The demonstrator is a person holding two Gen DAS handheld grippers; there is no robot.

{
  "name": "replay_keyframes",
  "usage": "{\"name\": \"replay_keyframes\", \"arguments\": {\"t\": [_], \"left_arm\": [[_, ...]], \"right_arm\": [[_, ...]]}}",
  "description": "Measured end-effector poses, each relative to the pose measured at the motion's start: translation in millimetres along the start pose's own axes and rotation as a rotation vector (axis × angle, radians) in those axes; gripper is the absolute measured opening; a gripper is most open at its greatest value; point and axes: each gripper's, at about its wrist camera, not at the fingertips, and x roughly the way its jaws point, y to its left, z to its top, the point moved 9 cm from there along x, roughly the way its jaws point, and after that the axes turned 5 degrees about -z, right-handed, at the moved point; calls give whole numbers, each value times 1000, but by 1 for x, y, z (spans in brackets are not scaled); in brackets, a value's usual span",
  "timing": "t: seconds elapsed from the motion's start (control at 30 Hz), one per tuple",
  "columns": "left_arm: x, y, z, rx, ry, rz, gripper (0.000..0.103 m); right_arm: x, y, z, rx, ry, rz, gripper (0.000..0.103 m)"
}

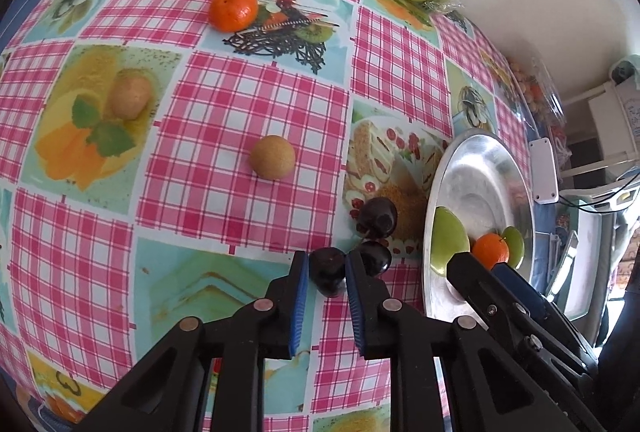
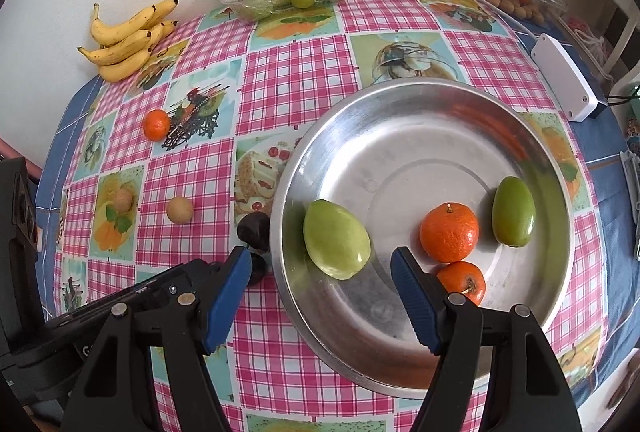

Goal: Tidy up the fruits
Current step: 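Grasp a dark plum with the left tool while the right tool grasps another plum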

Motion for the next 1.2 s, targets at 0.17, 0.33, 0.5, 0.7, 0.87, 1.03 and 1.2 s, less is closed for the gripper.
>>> {"name": "replay_keyframes", "arguments": {"t": [0.17, 0.33, 0.5, 0.7, 0.87, 1.03, 1.2], "left_arm": [[4, 1, -3, -12, 16, -7, 34], [6, -2, -4, 1, 16, -4, 36], [14, -2, -10, -10, 54, -31, 34], [17, -2, -10, -9, 58, -30, 34], [18, 1, -9, -10, 56, -31, 34], [15, -2, -8, 8, 45, -25, 29], [10, 2, -5, -1, 30, -16, 29]], "right_arm": [[-1, -2, 0, 9, -2, 0, 74], [-2, -4, 0, 22, -1, 3, 73], [-2, -5, 0, 25, -2, 3, 73], [-2, -5, 0, 25, 0, 6, 73], [-2, -4, 0, 25, 2, 8, 73], [-2, -4, 0, 25, 2, 9, 73], [-1, -3, -1, 19, 1, 11, 73]]}}
